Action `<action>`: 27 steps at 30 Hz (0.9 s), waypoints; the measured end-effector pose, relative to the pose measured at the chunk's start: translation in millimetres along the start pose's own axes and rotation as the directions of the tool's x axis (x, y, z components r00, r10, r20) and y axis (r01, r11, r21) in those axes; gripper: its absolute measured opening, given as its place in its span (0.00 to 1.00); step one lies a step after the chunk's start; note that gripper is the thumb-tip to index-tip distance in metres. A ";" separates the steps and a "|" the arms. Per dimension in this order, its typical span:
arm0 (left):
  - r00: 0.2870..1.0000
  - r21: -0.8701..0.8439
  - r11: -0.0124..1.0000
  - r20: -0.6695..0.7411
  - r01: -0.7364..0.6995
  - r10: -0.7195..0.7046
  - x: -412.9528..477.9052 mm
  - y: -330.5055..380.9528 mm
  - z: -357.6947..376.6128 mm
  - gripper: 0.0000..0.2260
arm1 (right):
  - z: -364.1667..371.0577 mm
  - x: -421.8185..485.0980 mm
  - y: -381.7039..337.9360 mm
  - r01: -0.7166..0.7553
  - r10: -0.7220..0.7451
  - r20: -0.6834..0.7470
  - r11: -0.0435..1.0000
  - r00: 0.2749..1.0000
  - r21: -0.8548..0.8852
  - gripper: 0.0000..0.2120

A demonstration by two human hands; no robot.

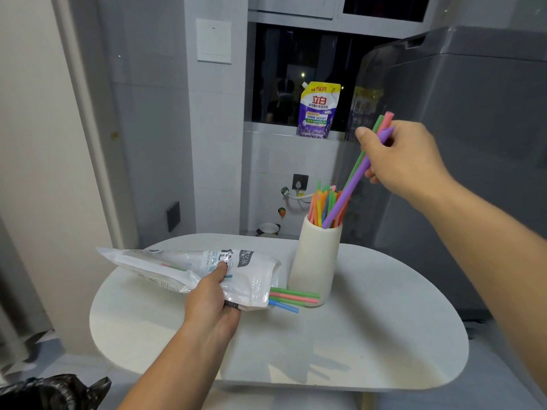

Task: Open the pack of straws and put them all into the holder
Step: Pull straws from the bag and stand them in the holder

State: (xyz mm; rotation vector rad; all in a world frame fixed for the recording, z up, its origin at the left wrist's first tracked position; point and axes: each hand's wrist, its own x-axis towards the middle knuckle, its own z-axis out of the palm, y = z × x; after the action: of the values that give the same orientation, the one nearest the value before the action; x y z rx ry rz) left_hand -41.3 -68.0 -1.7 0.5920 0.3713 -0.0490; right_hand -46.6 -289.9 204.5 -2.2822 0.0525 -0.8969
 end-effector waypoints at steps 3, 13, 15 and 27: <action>1.000 0.005 1.000 -0.021 0.014 -0.014 -4.9 1.5 2.6 0.16 | 1.6 3.4 3.3 -0.016 0.016 -0.024 1.000 1.000 -0.003 0.20; 0.999 -0.013 1.000 -0.043 0.024 -0.024 -8.7 0.5 5.6 0.16 | 12.2 9.9 9.9 -0.029 0.030 -0.054 1.000 0.998 0.006 0.18; 0.999 -0.014 1.000 -0.037 0.026 -0.026 -9.7 0.7 6.1 0.16 | 16.4 10.5 12.8 -0.048 0.048 -0.041 0.999 0.998 0.005 0.17; 0.999 -0.024 0.999 -0.029 0.034 -0.035 -9.8 0.6 6.4 0.16 | 60.6 7.0 46.0 -0.164 0.183 0.130 0.976 0.974 -0.145 0.18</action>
State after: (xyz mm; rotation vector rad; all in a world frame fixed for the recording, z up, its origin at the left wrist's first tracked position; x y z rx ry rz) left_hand -48.2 -71.6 7.1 0.5635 0.4100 -0.0693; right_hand 5.1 -292.3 148.4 -2.4157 0.2529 -0.6549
